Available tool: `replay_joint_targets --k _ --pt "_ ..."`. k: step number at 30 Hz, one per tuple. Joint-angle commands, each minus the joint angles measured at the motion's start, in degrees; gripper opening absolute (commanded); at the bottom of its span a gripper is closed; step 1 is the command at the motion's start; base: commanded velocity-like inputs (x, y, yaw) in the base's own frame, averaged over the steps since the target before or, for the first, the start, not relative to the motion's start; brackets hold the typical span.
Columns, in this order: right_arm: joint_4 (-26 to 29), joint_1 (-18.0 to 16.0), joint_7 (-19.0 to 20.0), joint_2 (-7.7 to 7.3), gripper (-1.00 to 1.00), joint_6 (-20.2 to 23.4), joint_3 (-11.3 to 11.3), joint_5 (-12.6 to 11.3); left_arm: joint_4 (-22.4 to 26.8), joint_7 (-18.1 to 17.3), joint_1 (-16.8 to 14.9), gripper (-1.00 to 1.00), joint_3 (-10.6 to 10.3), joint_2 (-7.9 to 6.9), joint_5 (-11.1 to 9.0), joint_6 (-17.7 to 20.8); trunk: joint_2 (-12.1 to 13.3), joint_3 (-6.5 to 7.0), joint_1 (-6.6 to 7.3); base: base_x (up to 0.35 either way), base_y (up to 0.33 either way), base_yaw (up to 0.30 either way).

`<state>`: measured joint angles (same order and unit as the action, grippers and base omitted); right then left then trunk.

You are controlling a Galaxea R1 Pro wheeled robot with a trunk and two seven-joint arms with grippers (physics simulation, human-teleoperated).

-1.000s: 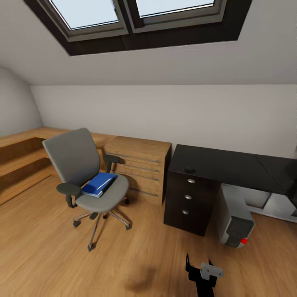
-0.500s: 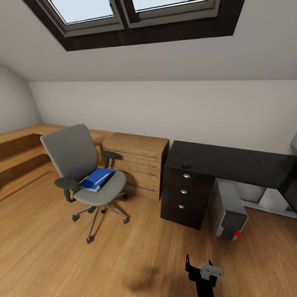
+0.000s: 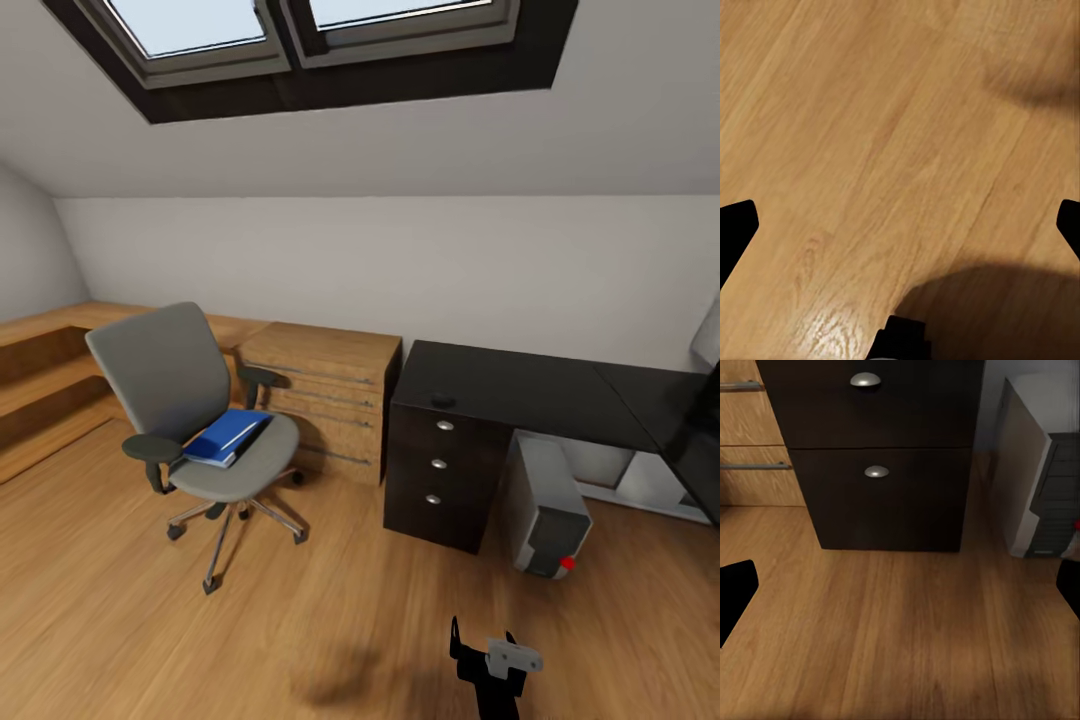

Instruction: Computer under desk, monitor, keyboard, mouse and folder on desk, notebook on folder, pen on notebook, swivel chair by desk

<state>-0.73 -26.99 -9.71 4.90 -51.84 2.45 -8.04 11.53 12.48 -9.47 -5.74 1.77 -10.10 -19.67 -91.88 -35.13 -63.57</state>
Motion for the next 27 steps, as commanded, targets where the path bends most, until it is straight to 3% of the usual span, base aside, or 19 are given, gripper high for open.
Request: replay_joint_targets --k 1,8,15,27 --pt "-0.09 -0.04 0.04 0.02 1.00 -0.19 0.28 -0.48 -0.02 0.30 -0.01 1.00 -0.47 -0.05 -0.51 -0.19 -0.03 -0.01 0.01 -0.033 0.000 -0.178" --pt "-0.12 -0.05 0.04 0.02 1.00 -0.19 0.33 -0.47 -0.02 0.35 -0.03 1.00 -0.49 -0.18 -0.46 -0.19 -0.03 0.31 0.01 -0.201 -0.017 -0.181" --pt "-0.14 -0.06 0.20 -0.14 1.00 -0.07 0.32 -0.48 -0.02 0.40 -0.01 1.00 -0.58 -0.12 -0.45 -0.19 -0.03 0.35 0.01 -0.217 -0.209 -0.024" --pt "-0.10 -0.06 0.22 -0.14 1.00 -0.02 0.29 -0.56 -0.02 0.39 -0.03 1.00 -0.59 -0.10 -0.45 -0.19 -0.03 0.35 0.01 -0.321 -0.032 -0.001"
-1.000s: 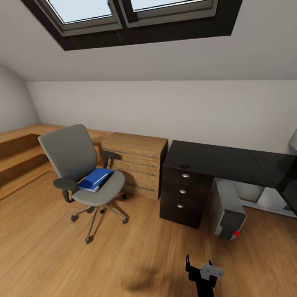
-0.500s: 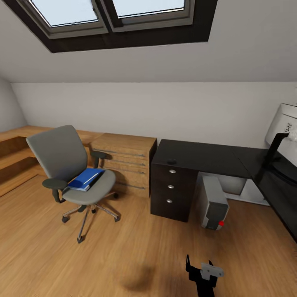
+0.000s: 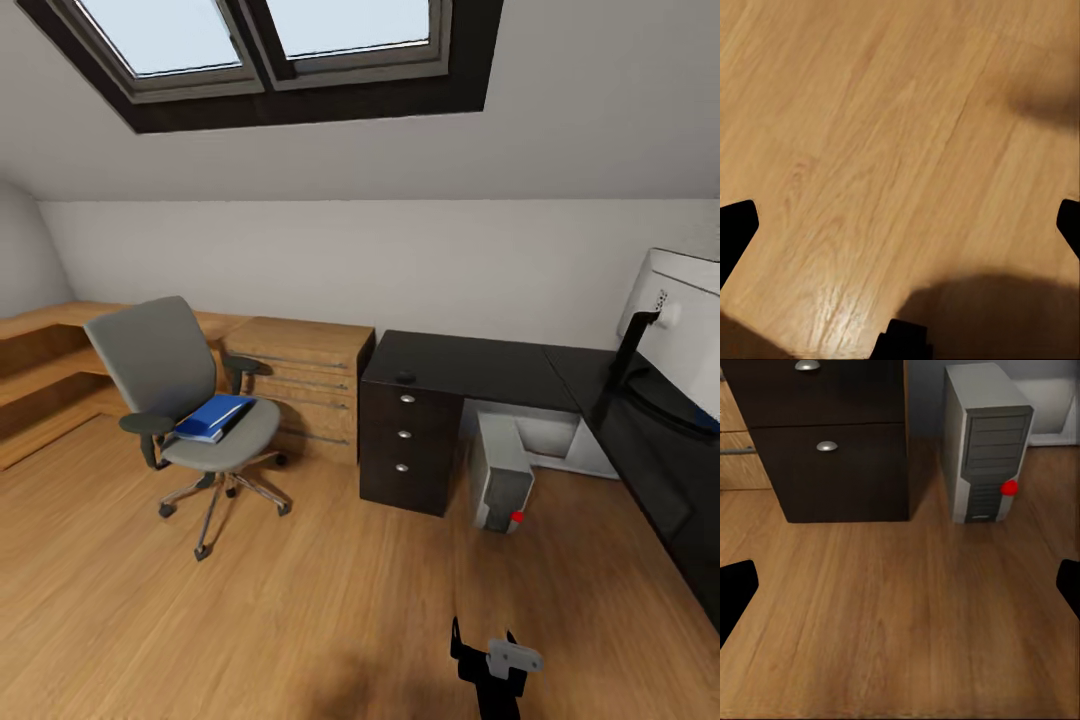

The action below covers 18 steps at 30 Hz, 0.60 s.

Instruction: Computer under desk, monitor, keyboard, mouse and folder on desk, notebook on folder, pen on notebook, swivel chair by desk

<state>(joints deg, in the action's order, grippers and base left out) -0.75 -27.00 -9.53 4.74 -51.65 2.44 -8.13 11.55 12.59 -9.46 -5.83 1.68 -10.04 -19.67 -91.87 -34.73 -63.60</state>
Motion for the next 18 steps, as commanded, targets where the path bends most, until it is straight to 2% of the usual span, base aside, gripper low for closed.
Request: replay_joint_targets --k 1,4,11,18 --pt "-0.10 -0.04 0.04 0.05 1.00 -0.21 0.30 -0.48 -0.03 0.30 -0.03 1.00 -0.50 -0.01 -0.51 -0.20 -0.03 -0.05 0.04 -0.336 -0.004 -0.004" --pt "-0.11 -0.04 0.04 0.05 1.00 -0.21 0.32 -0.48 -0.02 0.32 -0.04 1.00 -0.50 -0.01 -0.51 -0.20 -0.03 -0.05 0.04 -0.336 -0.002 -0.043" --pt "-0.08 -0.05 0.04 0.04 1.00 -0.21 0.36 -0.48 -0.03 0.33 -0.03 1.00 -0.50 -0.01 -0.53 -0.20 -0.03 -0.05 0.04 -0.337 0.000 -0.169" --pt "-0.12 -0.04 0.04 0.17 1.00 -0.25 0.44 -0.48 -0.02 0.33 -0.04 1.00 -0.50 0.00 -0.57 -0.20 -0.03 -0.05 0.04 -0.337 -0.004 -0.037"
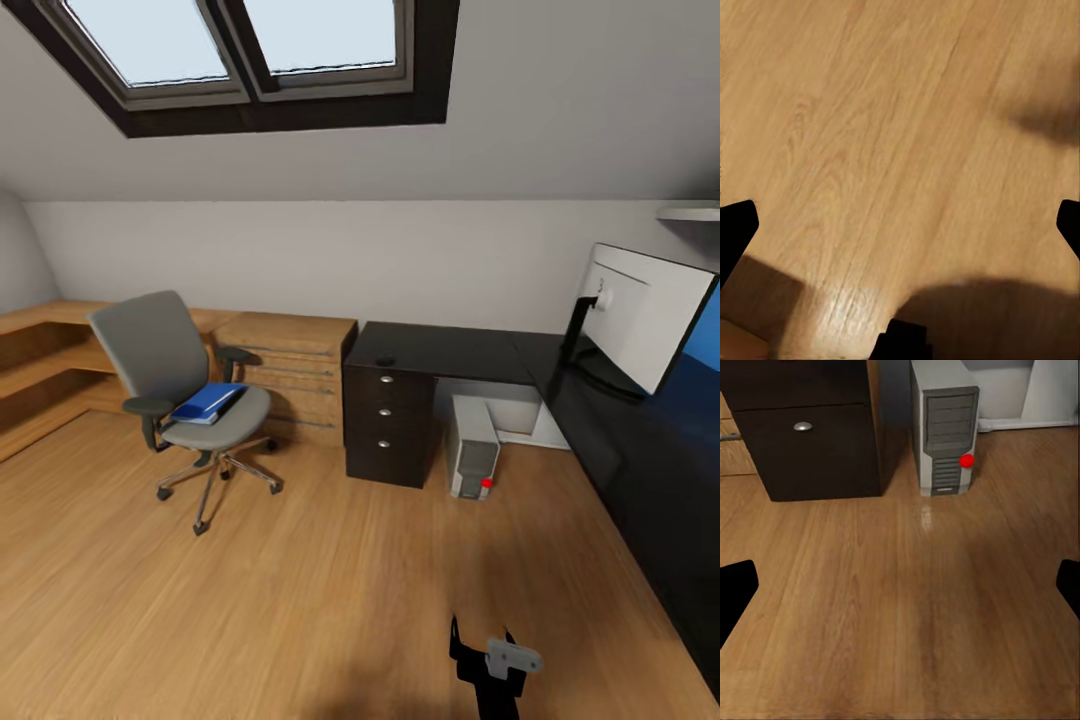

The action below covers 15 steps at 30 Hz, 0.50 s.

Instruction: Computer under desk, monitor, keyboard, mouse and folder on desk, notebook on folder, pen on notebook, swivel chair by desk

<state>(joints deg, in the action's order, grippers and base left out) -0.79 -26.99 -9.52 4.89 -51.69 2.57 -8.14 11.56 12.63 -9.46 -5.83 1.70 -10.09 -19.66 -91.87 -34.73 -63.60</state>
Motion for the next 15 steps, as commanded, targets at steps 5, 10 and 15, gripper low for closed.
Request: replay_joint_targets --k 5,10,15 --pt "-0.09 -0.05 0.03 0.03 1.00 -0.18 0.33 -0.47 -0.02 0.29 -0.03 1.00 -0.47 -0.02 -0.50 -0.20 -0.03 -0.05 0.04 -0.328 -0.084 -0.005" --pt "-0.09 -0.04 0.09 0.02 1.00 0.17 0.33 -0.47 -0.05 0.29 -0.03 1.00 -0.41 -0.09 -0.53 -0.23 -0.03 -0.05 0.04 -0.082 -0.048 -0.072" --pt "-0.09 -0.05 0.11 0.02 1.00 0.32 0.34 -0.47 -0.03 0.24 -0.02 1.00 -0.43 -0.05 -0.50 -0.27 -0.03 -0.05 0.04 -0.008 -0.006 -0.087"
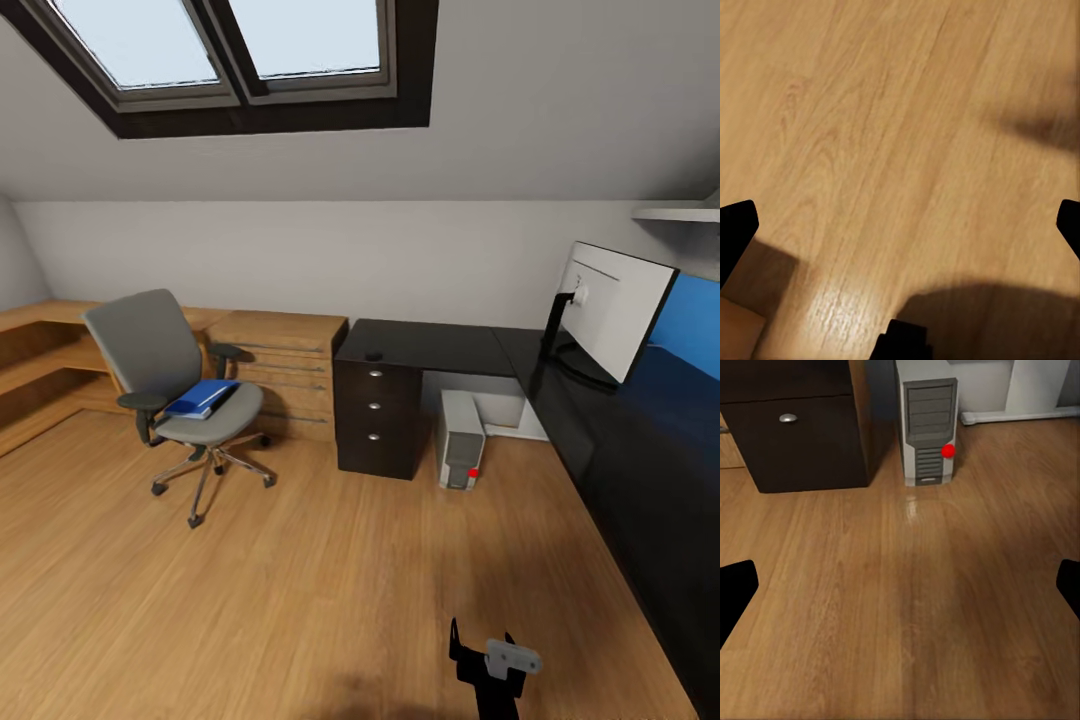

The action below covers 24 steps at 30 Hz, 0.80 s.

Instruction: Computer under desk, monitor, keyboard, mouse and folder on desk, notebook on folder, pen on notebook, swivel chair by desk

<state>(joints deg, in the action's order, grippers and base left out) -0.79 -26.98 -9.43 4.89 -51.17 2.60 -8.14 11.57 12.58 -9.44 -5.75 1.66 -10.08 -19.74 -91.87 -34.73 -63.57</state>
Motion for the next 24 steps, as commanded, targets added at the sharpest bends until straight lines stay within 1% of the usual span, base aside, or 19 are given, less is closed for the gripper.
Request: replay_joint_targets --k 1,3,24 --pt "-0.09 -0.06 0.02 0.02 1.00 -0.14 0.31 -0.47 -0.04 0.28 -0.04 1.00 -0.52 0.01 -0.50 -0.20 -0.03 -0.05 0.01 -0.003 -0.003 -0.038" --pt "-0.09 -0.04 0.02 0.02 1.00 -0.06 0.30 -0.47 -0.04 0.27 -0.04 1.00 -0.54 0.04 -0.49 -0.22 -0.03 -0.05 0.01 -0.002 -0.002 -0.027" --pt "-0.16 -0.06 0.03 0.03 1.00 0.10 0.30 -0.39 -0.05 0.36 -0.05 1.00 -0.19 0.16 -0.80 -0.06 8.39 3.72 4.62 0.000 0.000 -0.002"
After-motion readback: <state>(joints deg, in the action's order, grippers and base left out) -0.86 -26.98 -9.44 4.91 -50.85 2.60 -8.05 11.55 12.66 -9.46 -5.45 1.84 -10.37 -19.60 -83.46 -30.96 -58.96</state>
